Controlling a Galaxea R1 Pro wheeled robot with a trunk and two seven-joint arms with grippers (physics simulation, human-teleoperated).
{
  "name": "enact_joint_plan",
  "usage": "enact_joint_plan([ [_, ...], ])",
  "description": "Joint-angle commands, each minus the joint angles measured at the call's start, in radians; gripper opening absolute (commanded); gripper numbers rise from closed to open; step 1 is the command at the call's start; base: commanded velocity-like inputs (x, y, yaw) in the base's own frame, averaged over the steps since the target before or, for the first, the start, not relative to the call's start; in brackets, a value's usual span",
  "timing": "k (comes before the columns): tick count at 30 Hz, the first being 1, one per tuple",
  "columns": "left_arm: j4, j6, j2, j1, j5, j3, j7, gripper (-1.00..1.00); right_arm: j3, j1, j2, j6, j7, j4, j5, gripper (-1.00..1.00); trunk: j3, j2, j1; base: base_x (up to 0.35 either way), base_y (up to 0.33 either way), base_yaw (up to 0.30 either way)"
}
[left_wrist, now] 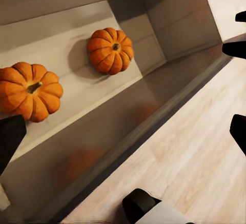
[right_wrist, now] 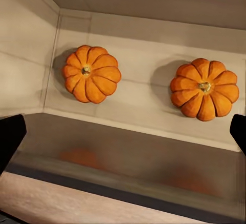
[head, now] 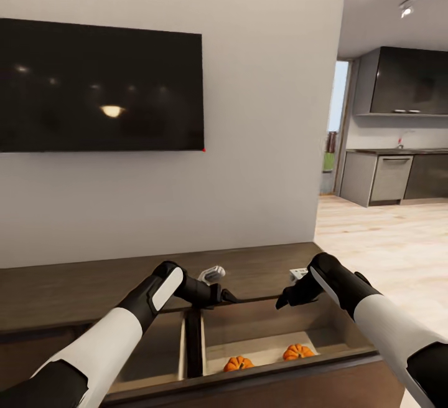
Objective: Place each of the two pumpkins and all three candles from the living room inside a cabinet in the living room (use any cabinet), then make sure every cabinet is closed, and position the cauldron so it is next to a table in the living room.
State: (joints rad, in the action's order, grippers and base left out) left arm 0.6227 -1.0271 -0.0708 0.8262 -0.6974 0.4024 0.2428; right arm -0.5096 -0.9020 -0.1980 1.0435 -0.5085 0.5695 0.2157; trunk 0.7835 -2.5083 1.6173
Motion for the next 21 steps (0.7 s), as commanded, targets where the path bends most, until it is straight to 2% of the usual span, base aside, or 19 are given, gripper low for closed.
enact_joint_plan([
  [1,0.000,-0.001,0.000,0.001,0.010,0.001,0.010,1.00,-0.007,-0.001,-0.001,0.004,0.004,0.001,0.010,1.00,0.001,-0.001,0.000,0.000,0.326,0.000],
  [6,0.000,-0.001,-0.001,0.001,0.010,0.001,0.010,1.00,-0.007,-0.001,-0.002,0.004,0.004,0.001,0.010,1.00,0.001,-0.001,0.000,-0.019,0.303,0.000],
  [11,0.001,-0.001,-0.001,0.001,0.009,0.001,0.010,1.00,-0.007,-0.001,-0.002,0.004,0.004,0.001,0.010,1.00,0.001,-0.001,0.000,-0.029,0.086,0.000],
  [21,0.004,-0.001,-0.003,0.001,0.009,0.003,0.010,1.00,-0.007,-0.001,-0.002,0.004,0.004,0.001,0.010,1.00,0.001,-0.001,0.000,-0.270,0.021,0.000],
])
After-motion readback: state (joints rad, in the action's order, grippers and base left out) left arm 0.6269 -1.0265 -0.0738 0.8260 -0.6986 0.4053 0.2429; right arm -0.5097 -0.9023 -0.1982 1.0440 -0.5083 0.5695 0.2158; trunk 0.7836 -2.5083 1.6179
